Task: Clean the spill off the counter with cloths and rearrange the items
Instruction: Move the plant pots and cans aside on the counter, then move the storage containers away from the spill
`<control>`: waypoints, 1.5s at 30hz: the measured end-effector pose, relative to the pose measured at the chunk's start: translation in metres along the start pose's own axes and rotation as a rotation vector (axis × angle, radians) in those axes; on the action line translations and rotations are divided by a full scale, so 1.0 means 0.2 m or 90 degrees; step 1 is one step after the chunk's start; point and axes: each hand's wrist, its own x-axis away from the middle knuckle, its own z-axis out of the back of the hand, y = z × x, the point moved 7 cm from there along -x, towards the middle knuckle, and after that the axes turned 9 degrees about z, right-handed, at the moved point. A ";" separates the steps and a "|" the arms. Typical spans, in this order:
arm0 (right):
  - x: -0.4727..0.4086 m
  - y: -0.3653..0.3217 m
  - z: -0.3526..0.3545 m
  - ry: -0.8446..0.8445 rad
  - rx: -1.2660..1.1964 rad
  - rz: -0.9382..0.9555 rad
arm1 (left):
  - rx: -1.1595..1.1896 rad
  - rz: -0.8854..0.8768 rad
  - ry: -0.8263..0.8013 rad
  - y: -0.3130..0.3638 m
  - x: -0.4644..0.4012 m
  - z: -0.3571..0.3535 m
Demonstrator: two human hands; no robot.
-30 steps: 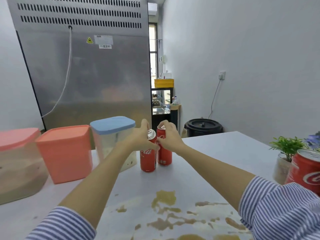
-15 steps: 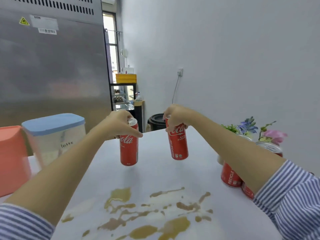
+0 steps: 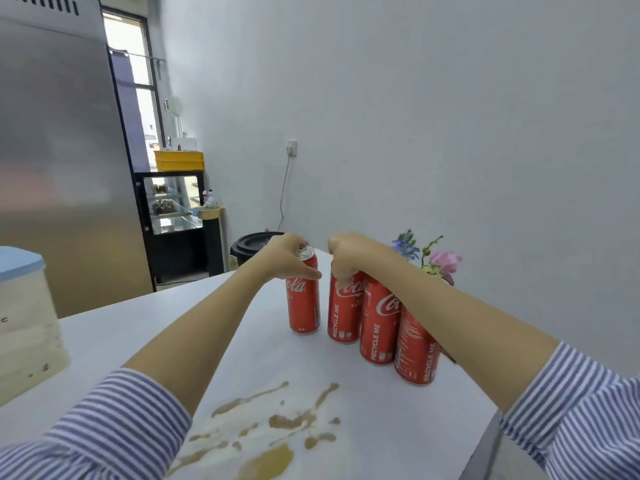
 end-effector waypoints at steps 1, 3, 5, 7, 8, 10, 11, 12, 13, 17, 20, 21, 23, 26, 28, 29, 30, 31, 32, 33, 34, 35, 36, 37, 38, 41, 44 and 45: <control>0.02 0.02 0.01 0.010 -0.008 -0.005 | -0.012 -0.013 -0.011 0.03 -0.02 -0.03; 0.04 0.06 0.01 0.022 -0.028 -0.013 | -0.027 -0.034 -0.039 0.09 -0.06 -0.08; 0.07 0.08 0.02 0.030 -0.045 -0.018 | -0.029 -0.049 -0.062 0.11 -0.10 -0.12; 0.08 0.10 0.03 0.029 -0.059 -0.022 | -0.060 -0.057 -0.075 0.12 -0.12 -0.15; 0.09 0.10 0.04 0.030 -0.070 -0.025 | -0.089 -0.061 -0.081 0.11 -0.13 -0.17; 0.10 0.10 0.09 0.053 -0.102 -0.027 | -0.138 -0.073 -0.095 0.09 -0.13 -0.18; 0.11 0.09 0.14 0.077 -0.123 -0.022 | -0.156 -0.078 -0.097 0.08 -0.11 -0.17; 0.11 0.07 0.18 0.106 -0.143 -0.013 | -0.170 -0.078 -0.093 0.06 -0.09 -0.15; 0.10 0.04 0.23 0.136 -0.158 0.004 | -0.189 -0.074 -0.084 0.03 -0.07 -0.11; 0.05 -0.18 0.36 0.201 -0.184 0.098 | -0.290 0.038 -0.028 -0.19 0.05 0.15; 0.01 -0.48 0.34 0.194 -0.195 0.198 | -0.300 0.131 0.053 -0.46 0.18 0.47; 0.00 -0.58 0.31 0.184 -0.195 0.225 | -0.308 0.152 0.083 -0.54 0.24 0.56; -0.05 -0.79 0.24 0.163 -0.199 0.281 | -0.348 0.216 0.143 -0.74 0.38 0.76; -0.13 -1.12 0.12 0.132 -0.239 0.350 | -0.426 0.350 0.198 -1.02 0.62 0.97; -0.16 -1.33 0.06 0.124 -0.274 0.385 | -0.475 0.412 0.197 -1.17 0.75 1.03; -0.18 -1.41 0.03 0.125 -0.293 0.397 | -0.492 0.415 0.202 -1.21 0.80 1.03; -0.19 -1.48 0.00 0.124 -0.311 0.406 | -0.505 0.406 0.209 -1.25 0.83 1.02; -0.20 -1.54 -0.02 0.125 -0.325 0.412 | -0.509 0.381 0.221 -1.26 0.85 1.02; -0.22 -1.58 -0.03 0.128 -0.337 0.416 | -0.503 0.355 0.231 -1.26 0.86 1.01; -0.23 -1.61 -0.04 0.132 -0.350 0.419 | -0.489 0.330 0.234 -1.26 0.86 1.01; -0.25 -1.63 -0.05 0.135 -0.362 0.418 | -0.459 0.309 0.233 -1.26 0.85 1.01; -0.26 -1.63 -0.06 0.139 -0.368 0.417 | -0.421 0.292 0.227 -1.26 0.84 1.01; -0.27 -1.63 -0.08 0.141 -0.359 0.415 | -0.382 0.272 0.226 -1.25 0.82 1.00; -0.28 -1.61 -0.09 0.147 -0.340 0.416 | -0.353 0.246 0.229 -1.22 0.80 0.99; -0.28 -1.58 -0.11 0.158 -0.324 0.415 | -0.338 0.219 0.230 -1.19 0.78 0.97; -0.29 -1.44 -0.12 0.219 -0.336 0.396 | -0.332 0.156 0.230 -1.09 0.69 0.90; -0.29 -1.22 -0.07 0.283 -0.352 0.330 | -0.317 0.114 0.221 -0.96 0.56 0.80; -0.29 -1.13 -0.05 0.300 -0.341 0.308 | -0.316 0.098 0.214 -0.92 0.50 0.75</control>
